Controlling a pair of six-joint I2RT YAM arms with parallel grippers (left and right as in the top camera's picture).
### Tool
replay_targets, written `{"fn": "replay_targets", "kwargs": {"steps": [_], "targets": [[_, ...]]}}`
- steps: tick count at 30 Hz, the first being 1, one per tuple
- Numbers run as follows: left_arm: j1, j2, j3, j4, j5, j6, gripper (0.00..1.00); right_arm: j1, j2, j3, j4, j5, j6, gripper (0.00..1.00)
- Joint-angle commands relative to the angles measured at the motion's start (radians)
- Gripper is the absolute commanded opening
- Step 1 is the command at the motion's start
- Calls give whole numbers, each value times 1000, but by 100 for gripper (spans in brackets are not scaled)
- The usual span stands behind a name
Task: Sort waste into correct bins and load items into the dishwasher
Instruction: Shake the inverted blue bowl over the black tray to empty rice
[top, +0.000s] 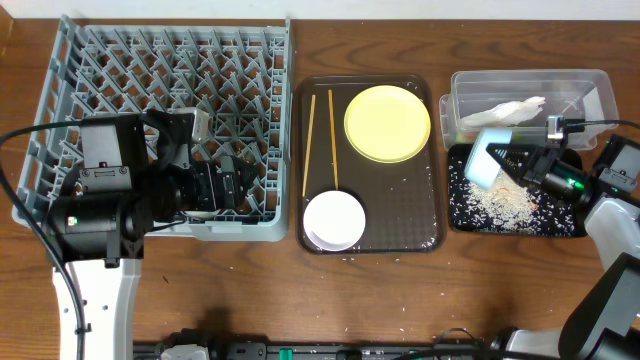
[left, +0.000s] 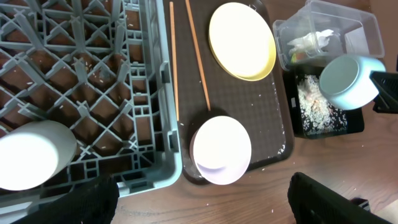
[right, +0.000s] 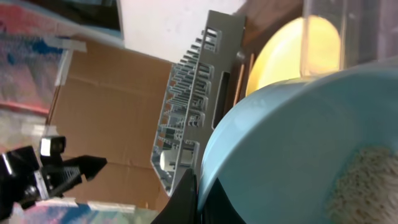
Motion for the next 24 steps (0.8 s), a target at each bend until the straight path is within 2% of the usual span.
{"fn": "replay_targets", "kwargs": {"steps": [1, 2, 5, 7, 8, 10, 11, 12, 14, 17, 18, 20, 23, 24], "targets": [[3, 3, 9, -8, 11, 9, 88, 11, -1, 6, -61, 179, -14, 1], [3, 3, 9, -7, 11, 10, 88, 11, -1, 6, -79, 183, 14, 1], [3, 3, 9, -8, 11, 9, 88, 18, -1, 6, -68, 36, -70, 1], [3, 3, 9, -8, 11, 9, 88, 17, -1, 6, -101, 152, -47, 1], [3, 3, 9, -8, 11, 10, 88, 15, -1, 6, -122, 127, -8, 1], [3, 3, 9, -9, 11, 9, 88, 17, -1, 6, -76, -103, -97, 1], [3, 3, 9, -11, 11, 9, 88, 17, -1, 6, -46, -100, -116, 1], [3, 3, 9, -11, 11, 9, 88, 15, -1, 6, -58, 5, -109, 1], [3, 3, 9, -8, 11, 10, 88, 15, -1, 6, -122, 184, 8, 1], [3, 3, 9, -10, 11, 9, 88, 17, -1, 6, -92, 29, -83, 1], [3, 3, 9, -11, 11, 9, 88, 17, -1, 6, -101, 88, -81, 1], [3, 3, 9, -10, 11, 9, 88, 15, -1, 6, -168, 229, 21, 1], [3, 3, 9, -9, 11, 9, 88, 18, -1, 6, -99, -64, -132, 1], [3, 3, 9, -8, 11, 9, 88, 17, -1, 6, -96, -19, -116, 1]]}}
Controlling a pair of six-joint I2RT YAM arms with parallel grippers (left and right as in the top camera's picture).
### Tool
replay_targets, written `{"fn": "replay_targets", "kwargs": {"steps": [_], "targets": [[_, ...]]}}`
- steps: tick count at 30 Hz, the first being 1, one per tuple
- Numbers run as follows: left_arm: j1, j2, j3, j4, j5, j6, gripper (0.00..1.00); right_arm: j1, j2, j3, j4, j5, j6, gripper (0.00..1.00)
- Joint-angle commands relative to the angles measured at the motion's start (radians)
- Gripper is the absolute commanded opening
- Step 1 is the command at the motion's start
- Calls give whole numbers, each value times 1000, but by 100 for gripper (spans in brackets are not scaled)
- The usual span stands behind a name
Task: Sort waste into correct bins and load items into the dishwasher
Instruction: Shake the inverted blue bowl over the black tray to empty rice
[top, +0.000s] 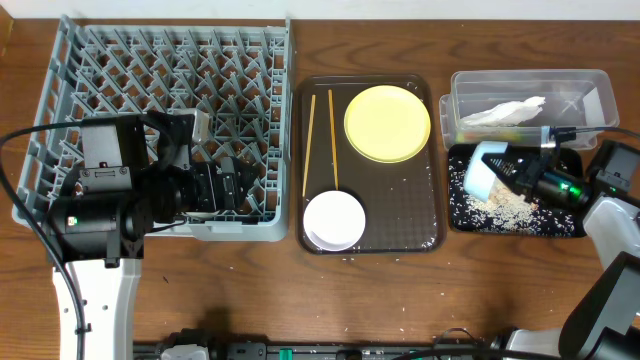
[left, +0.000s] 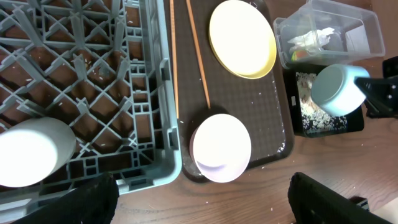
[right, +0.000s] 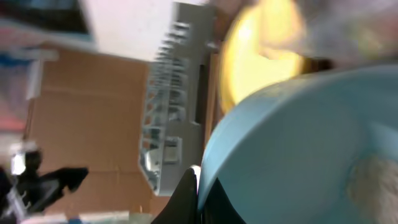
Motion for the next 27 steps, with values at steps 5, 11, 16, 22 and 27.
{"fn": "replay_targets", "kwargs": {"steps": [5, 11, 16, 22, 27], "targets": [[3, 3, 8, 4, 11, 5, 88, 12, -5, 10, 56, -200, -14, 1], [3, 3, 8, -1, 11, 2, 88, 15, -7, 11, 111, -280, 5, 1], [3, 3, 8, 0, 11, 2, 88, 16, -13, 11, 111, -281, -41, 1], [3, 3, 8, 0, 11, 2, 88, 16, -14, 11, 112, -281, -45, 1], [3, 3, 8, 0, 11, 2, 88, 15, -14, 11, 111, -281, -45, 1]]}}
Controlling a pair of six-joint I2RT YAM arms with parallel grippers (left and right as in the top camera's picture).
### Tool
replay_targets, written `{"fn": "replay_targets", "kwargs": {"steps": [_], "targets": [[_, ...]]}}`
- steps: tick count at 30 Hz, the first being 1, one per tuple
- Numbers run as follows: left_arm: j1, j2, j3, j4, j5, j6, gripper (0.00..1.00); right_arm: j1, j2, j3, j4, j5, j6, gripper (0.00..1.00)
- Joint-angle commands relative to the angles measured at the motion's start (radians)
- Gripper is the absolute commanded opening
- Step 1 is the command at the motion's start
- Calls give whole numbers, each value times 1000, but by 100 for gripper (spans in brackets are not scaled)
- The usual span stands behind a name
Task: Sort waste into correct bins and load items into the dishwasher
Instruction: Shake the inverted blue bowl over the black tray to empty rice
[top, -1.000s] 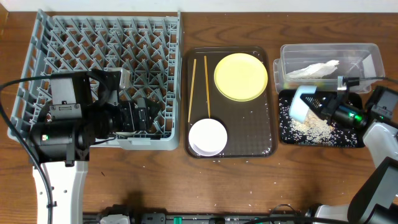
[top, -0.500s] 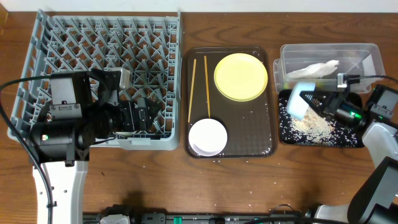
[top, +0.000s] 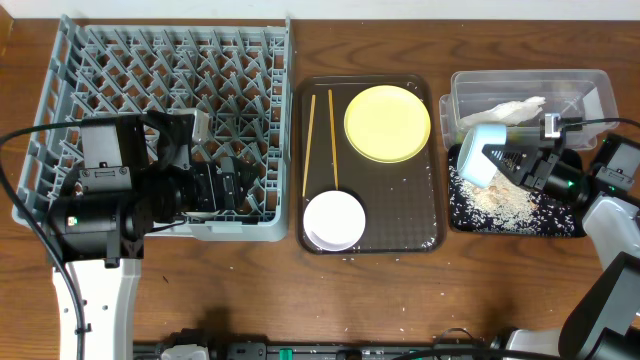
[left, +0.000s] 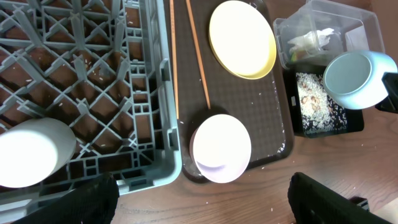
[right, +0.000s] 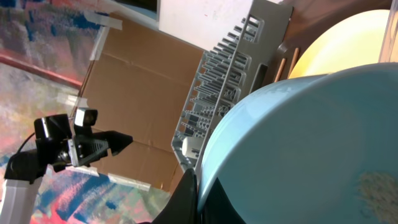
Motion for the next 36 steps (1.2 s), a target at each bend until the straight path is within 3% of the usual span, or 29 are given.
{"fn": "replay_targets", "kwargs": {"steps": [1, 4, 7, 8, 12, 19, 23, 25, 27, 29, 30, 33, 34, 36], "targets": [[3, 2, 9, -2, 11, 2, 88, 7, -13, 7, 2, -41, -29, 1], [3, 2, 9, -2, 11, 2, 88, 7, -13, 7, -6, 18, -53, 1], [3, 2, 9, -2, 11, 2, 88, 7, -13, 7, -148, 452, 92, 1], [3, 2, 9, -2, 11, 2, 88, 7, -13, 7, -180, 486, 99, 1], [3, 2, 9, -2, 11, -9, 88, 7, -13, 7, -124, -13, -204, 1], [3, 2, 9, -2, 11, -10, 88, -1, -13, 7, -141, 162, -88, 1], [3, 2, 9, -2, 11, -10, 88, 3, -13, 8, -112, -39, -228, 1], [3, 2, 9, -2, 11, -10, 88, 5, -15, 8, -120, 85, -170, 1], [3, 2, 9, -2, 11, -10, 88, 5, -15, 8, -185, 380, 2, 1], [3, 2, 9, -2, 11, -10, 88, 5, -15, 8, -241, 539, 65, 1], [3, 2, 9, -2, 11, -10, 88, 5, -15, 8, -240, 498, 27, 1], [3, 2, 9, -1, 11, -10, 88, 8, -15, 8, -216, 12, -338, 1], [3, 3, 9, 0, 11, -9, 88, 8, -15, 8, -215, -23, -353, 1], [3, 2, 9, 2, 11, -10, 88, 5, -15, 8, -211, 95, -275, 1]]}}
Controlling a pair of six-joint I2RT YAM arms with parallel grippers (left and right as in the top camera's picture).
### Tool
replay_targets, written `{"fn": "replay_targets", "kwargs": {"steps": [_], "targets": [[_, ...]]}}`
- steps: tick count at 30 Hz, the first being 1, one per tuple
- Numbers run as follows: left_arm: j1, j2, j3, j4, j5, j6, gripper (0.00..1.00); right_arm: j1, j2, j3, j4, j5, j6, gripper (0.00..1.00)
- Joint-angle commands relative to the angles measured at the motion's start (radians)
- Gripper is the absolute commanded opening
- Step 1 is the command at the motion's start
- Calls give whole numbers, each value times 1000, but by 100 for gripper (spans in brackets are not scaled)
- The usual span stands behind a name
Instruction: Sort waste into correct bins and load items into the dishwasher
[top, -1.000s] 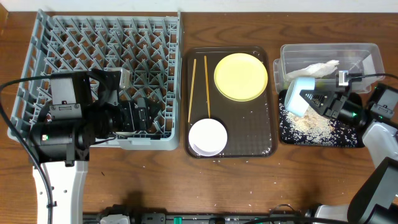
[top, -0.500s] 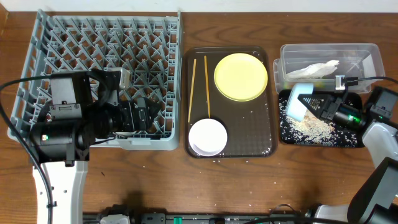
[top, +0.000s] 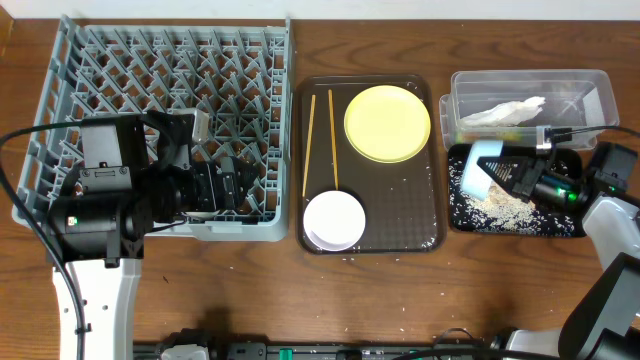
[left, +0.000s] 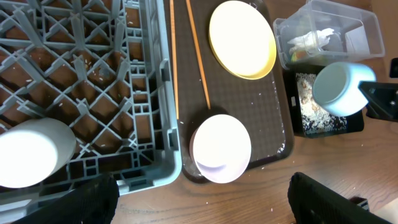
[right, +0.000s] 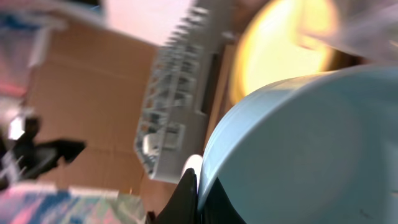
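My right gripper (top: 508, 172) is shut on the rim of a light blue bowl (top: 481, 168), held tipped on its side over the black tray (top: 520, 222) of spilled rice. In the right wrist view the bowl (right: 298, 143) fills the frame, pinched at my right gripper (right: 194, 186); the picture is blurred and no rice shows inside. My left gripper (left: 200, 182) stands open above the front edge of the grey dishwasher rack (top: 170, 60), with nothing between its fingers. A white cup (left: 31, 152) sits in the rack.
The brown tray (top: 400, 205) holds a yellow plate (top: 387, 122), a white bowl (top: 333, 220) and two chopsticks (top: 310, 140). A clear bin (top: 580, 85) with crumpled white waste (top: 500, 112) stands behind the black tray.
The blue bowl has turned from mouth-up to mouth-down over the black tray and sits slightly lower and further left. The left arm has not moved.
My right gripper first held the bowl tilted over the black tray with rice inside. Then the bowl was lower and tipped further. Then it was raised with its mouth up and only a little rice left. Now it is tipped down again. The left arm stayed still throughout.
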Motion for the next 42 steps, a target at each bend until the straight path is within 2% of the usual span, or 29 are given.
{"fn": "replay_targets", "kwargs": {"steps": [1, 3, 4, 7, 9, 10, 14, 15, 18, 19, 23, 24, 27, 28, 29, 31, 32, 34, 35, 37, 40, 42], "targets": [[3, 2, 9, 0, 11, -9, 88, 5, -13, 8, -5, 86, 54, 1], [3, 2, 9, -2, 11, -9, 88, 5, -13, 8, -40, 295, 212, 1], [3, 2, 9, -2, 11, -9, 88, 6, -13, 8, -34, 272, 191, 1], [3, 2, 9, -2, 11, -9, 88, 9, -13, 8, 17, -93, -39, 1], [3, 2, 9, -1, 11, -9, 88, 11, -13, 8, 47, -214, -81, 1], [3, 2, 9, 1, 11, -9, 88, 13, -13, 8, 60, -189, -60, 1], [3, 2, 9, 0, 11, -9, 88, 13, -13, 8, 58, 66, 202, 1], [3, 2, 9, 0, 11, -9, 88, 15, -13, 8, 76, 41, 204, 1], [3, 2, 9, 0, 11, -9, 88, 36, -13, 8, 165, -203, 67, 1], [3, 2, 9, 1, 11, -9, 88, 42, -13, 8, 182, -194, 82, 1], [3, 2, 9, 1, 12, -9, 88, 43, -13, 8, 86, 230, 414, 1], [3, 2, 9, 1, 12, -9, 88, 48, -13, 8, 87, 232, 423, 1], [3, 2, 9, 1, 14, -9, 88, 80, -13, 8, 207, -121, 158, 1], [3, 2, 9, 1, 15, -13, 88, 90, -13, 8, 236, -160, 132, 1], [3, 2, 9, 3, 15, -13, 88, 96, -13, 8, 241, -104, 161, 1], [3, 2, 9, 10, 15, -13, 88, 98, -13, 8, 193, 122, 355, 1], [3, 2, 9, 13, 15, -13, 88, 101, -13, 8, 191, 139, 411, 1], [3, 2, 9, 18, 15, -17, 88, 120, -13, 8, 288, -103, 252, 1], [3, 2, 9, 19, 15, -18, 88, 136, -13, 8, 336, -212, 225, 1], [3, 2, 9, 21, 15, -21, 88, 174, -19, 10, 368, -190, 328, 1], [3, 2, 9, 29, 15, -29, 88, 250, -40, 10, 401, -134, 388, 1], [3, 2, 9, 32, 15, -53, 88, 329, -65, 10, 398, -24, 419, 1]]}}
